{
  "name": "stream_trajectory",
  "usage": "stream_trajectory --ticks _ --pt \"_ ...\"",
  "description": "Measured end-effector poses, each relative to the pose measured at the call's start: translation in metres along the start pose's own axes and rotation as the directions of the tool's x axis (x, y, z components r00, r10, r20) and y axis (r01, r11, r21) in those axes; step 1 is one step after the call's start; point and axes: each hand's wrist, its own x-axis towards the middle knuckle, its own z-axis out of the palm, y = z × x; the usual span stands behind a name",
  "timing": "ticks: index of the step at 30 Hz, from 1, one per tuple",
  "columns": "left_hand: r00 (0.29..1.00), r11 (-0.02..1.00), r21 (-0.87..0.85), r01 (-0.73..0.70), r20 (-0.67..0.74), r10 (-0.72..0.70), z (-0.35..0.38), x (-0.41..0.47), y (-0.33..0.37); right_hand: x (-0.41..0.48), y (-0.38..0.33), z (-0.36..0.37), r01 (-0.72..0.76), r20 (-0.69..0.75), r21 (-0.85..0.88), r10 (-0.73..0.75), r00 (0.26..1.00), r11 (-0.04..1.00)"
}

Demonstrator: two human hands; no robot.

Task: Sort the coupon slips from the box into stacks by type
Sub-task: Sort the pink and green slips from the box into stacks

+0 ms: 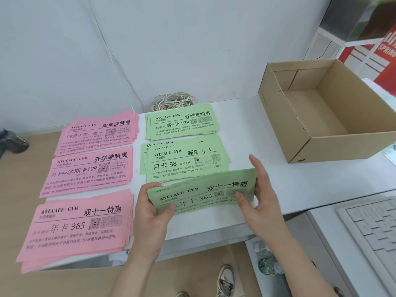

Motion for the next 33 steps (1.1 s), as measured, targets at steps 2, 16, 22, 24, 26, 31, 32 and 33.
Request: stream_trajectory --ticks 2,16,22,24,26,31,32,33 --pt "1.000 1.000 -0.003 -0.001 -0.002 0.001 0.002 0.002 -0.002 0.000 0.006 0.004 0.052 -0.038 -0.069 -0.055 0.998 0.996" --pt "0.999 0.990 0.134 -0.032 -0.018 0.035 -0.002 -0.001 0.003 -0.001 0.009 0.013 0.219 -0.141 -0.342 -0.281 0.949 0.914" --pt "0.995 0.975 0.213 0.068 -0.085 -0.051 -0.007 -0.003 -0.012 -0.010 0.017 0.019 0.192 -0.103 -0.366 -0.245 0.964 0.911" --pt "0.992 0.968 0.237 0.076 -0.116 -0.050 -0.007 -0.003 -0.013 -0.008 0.014 0.020 0.199 -0.115 -0.374 -0.258 0.959 0.906" --pt "0.990 0.958 0.274 0.081 -0.130 -0.047 -0.005 -0.003 -0.013 -0.009 0.013 0.023 0.166 -0.112 -0.354 -0.218 0.970 0.920" --pt "0.986 0.910 0.406 0.082 -0.163 -0.016 -0.001 -0.004 -0.001 -0.008 0.007 0.017 0.094 -0.071 -0.315 -0.122 0.990 0.944" --pt "0.986 0.899 0.429 0.088 -0.165 -0.018 -0.002 -0.005 0.002 -0.008 0.004 0.013 0.055 -0.059 -0.289 -0.075 0.995 0.956" --pt "0.986 0.886 0.451 0.108 -0.165 -0.036 -0.004 -0.006 0.003 -0.008 0.001 0.009 0.001 -0.035 -0.270 -0.011 0.999 0.963"
